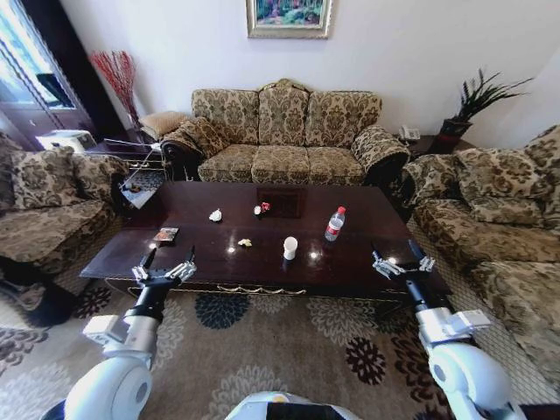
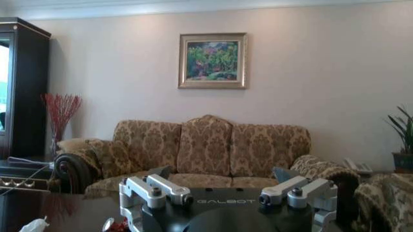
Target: Move to the front of the table and place the trash on the table into the trash bin.
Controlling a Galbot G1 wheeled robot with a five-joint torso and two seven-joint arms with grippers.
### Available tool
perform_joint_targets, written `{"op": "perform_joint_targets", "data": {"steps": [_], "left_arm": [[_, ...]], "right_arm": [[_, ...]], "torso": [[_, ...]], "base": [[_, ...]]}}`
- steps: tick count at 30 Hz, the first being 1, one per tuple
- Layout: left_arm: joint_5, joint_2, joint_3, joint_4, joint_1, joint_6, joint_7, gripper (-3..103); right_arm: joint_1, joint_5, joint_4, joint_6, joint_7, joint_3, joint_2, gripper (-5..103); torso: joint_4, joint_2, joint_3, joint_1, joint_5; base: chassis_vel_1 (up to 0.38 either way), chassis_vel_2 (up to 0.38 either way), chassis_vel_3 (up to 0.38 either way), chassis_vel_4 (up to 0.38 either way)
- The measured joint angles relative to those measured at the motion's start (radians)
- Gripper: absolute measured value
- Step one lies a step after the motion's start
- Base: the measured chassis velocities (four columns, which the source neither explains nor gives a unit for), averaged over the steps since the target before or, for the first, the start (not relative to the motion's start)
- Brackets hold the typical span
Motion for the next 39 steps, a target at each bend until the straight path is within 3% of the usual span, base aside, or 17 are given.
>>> {"op": "perform_joint_targets", "data": {"steps": [12,19,25,39], "left_arm": [[-0.003,-0.010,0.002,-0.005,0.003,0.013,-0.004,100],[-0.003,-0.012,-0.012,0.014,0.001,0.039,-0.042,100],[-0.002,-0.035,-0.002,0.015,0.006,0.040,-0.044,100],[-0.001,-0.045,0.003,0.011,0.010,0.041,-0.042,100]], "right_arm": [[-0.002,0.017,-0.012,0.006,0.001,-0.001,0.004,100],[0.004,0.044,-0.026,0.018,0.007,-0.014,0.008,100],[0.007,0.048,-0.035,0.017,0.004,-0.014,0.005,100],[0.002,0.058,-0.044,0.038,0.002,-0.007,0.005,100]], "torso": [[-0.0003,0.000,0.000,0.000,-0.0002],[-0.0001,0.000,0.000,0.000,-0.0011],[0.0000,0.000,0.000,0.000,0.0006],[0.0001,0.000,0.000,0.000,-0.0001]], "base": [[0.197,0.193,-0.174,-0.212],[0.234,0.216,-0.230,-0.198],[0.040,0.018,-0.048,-0.016],[0.031,-0.044,-0.035,0.048]]}}
